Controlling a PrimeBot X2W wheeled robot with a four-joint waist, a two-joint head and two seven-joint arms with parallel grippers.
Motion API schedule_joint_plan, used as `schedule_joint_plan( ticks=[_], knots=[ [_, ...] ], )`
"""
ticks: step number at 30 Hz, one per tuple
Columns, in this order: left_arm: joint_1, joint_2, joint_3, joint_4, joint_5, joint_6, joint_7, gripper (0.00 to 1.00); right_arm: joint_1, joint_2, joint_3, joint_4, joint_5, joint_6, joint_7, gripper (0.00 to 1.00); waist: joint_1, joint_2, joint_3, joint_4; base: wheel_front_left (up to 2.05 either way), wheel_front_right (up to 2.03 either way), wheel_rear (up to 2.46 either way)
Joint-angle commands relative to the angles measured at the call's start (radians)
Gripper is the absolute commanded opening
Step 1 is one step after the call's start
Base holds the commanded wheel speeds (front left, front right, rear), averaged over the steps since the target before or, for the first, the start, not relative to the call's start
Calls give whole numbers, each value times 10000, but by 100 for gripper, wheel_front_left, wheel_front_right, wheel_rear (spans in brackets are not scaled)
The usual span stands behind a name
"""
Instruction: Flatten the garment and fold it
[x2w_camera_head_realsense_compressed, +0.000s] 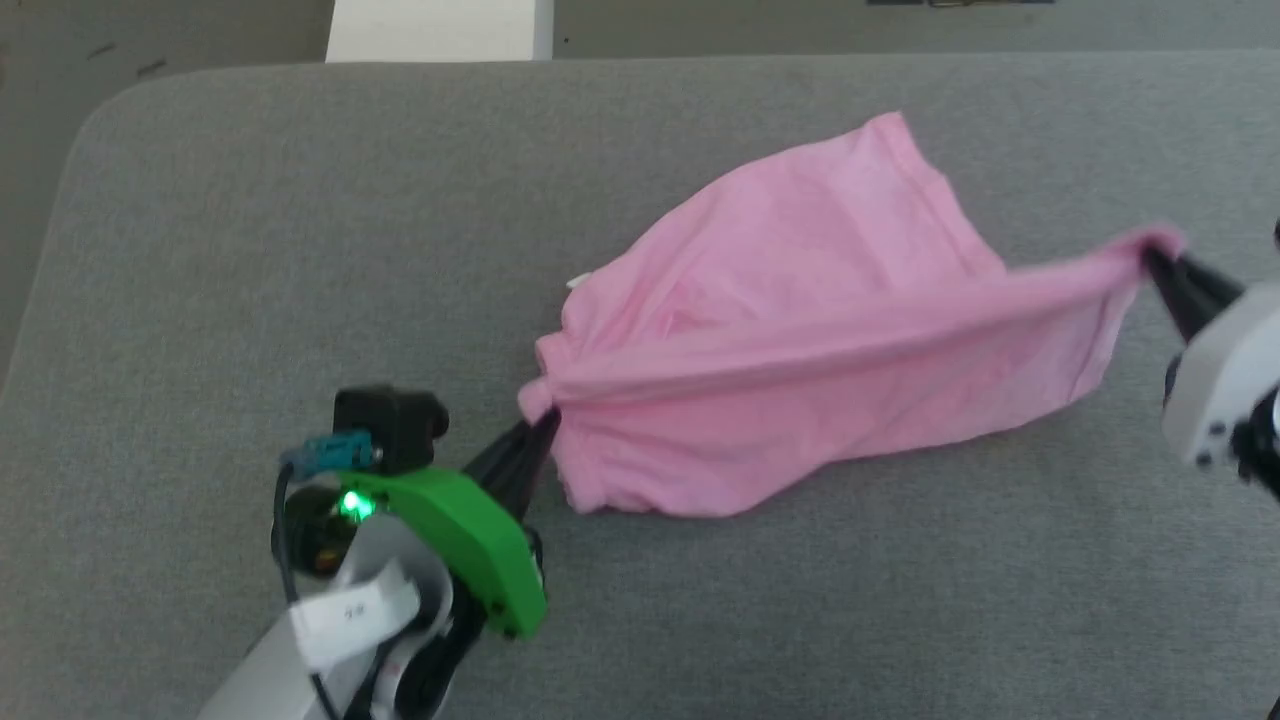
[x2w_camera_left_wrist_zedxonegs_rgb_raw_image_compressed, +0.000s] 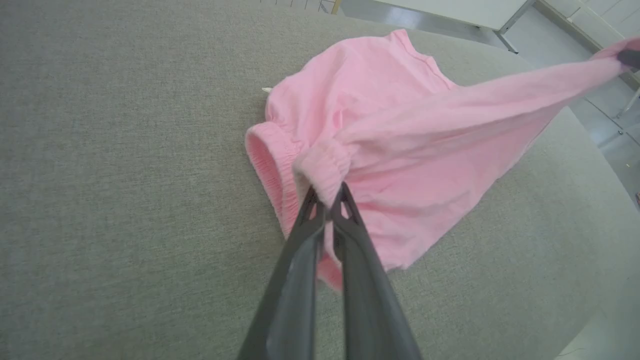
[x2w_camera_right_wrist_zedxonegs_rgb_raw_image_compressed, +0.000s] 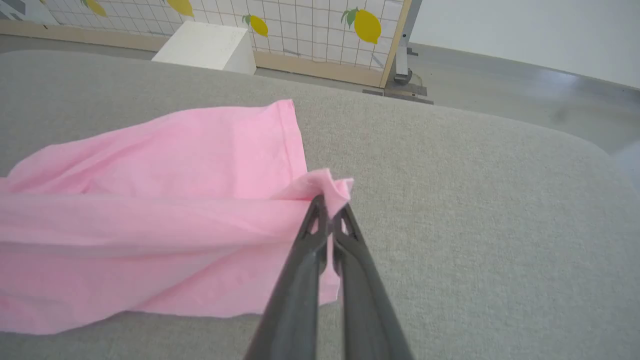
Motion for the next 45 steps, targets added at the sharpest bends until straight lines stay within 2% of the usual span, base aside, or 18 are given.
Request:
schedule_joint_plan(
  ticks=[1, 13, 25, 26, 27, 28, 29, 30, 38, 45],
  knots=[
    [-522, -193, 42, 318, 138, -51, -147, 0, -652, -139, 130, 437, -9, -15, -157, 0, 1, 0, 572, 489, 0, 0, 0],
    [-2555, -1379, 26, 2478, 563, -155, -1096, 0, -4893, -837, 1777, 4296, -271, -15, -878, 0, 1, 0, 2327, 1486, 0, 0, 0],
    [-3092, -2171, -431, 3339, 730, -420, -1781, 0, -6760, -1287, 2852, 6917, -646, -15, -909, 0, 1, 0, 3117, 2248, 0, 0, 0],
    [-3109, -2208, -451, 3354, 730, -442, -1828, 9, -6833, -1294, 2901, 7071, -621, -15, -873, 0, 1, 0, 3138, 2273, 0, 0, 0],
    [-3128, -2241, -477, 3359, 742, -482, -1904, 47, -6914, -1291, 2920, 7270, -596, -15, -808, 0, 1, 0, 3155, 2292, 0, 0, 0],
    [-3143, -2263, -491, 3355, 761, -506, -1982, 100, -6978, -1287, 2956, 7393, -580, -15, -781, 13, 1, 0, 3166, 2305, 0, 0, 0],
    [-3165, -2288, -504, 3340, 792, -526, -2081, 100, -7058, -1286, 2986, 7505, -552, -15, -805, 92, 1, 0, 3185, 2313, 0, 0, 0],
    [-3181, -2307, -518, 3322, 810, -552, -2155, 100, -7116, -1281, 2954, 7608, -529, -15, -839, 100, 1, 0, 3189, 2315, 0, 0, 0],
    [-2728, -2240, -485, 3094, 826, -632, -2830, 100, -6757, -1224, 2936, 7977, 94, -15, -1622, 100, 1, 0, 2413, 2072, 0, 0, 0],
    [-1707, -1806, -418, 2520, 916, -366, -3168, 100, -5257, -1241, 2405, 6909, 1065, -15, -2785, 100, 1, 0, 1246, 1762, 0, 0, 0]
  ],
)
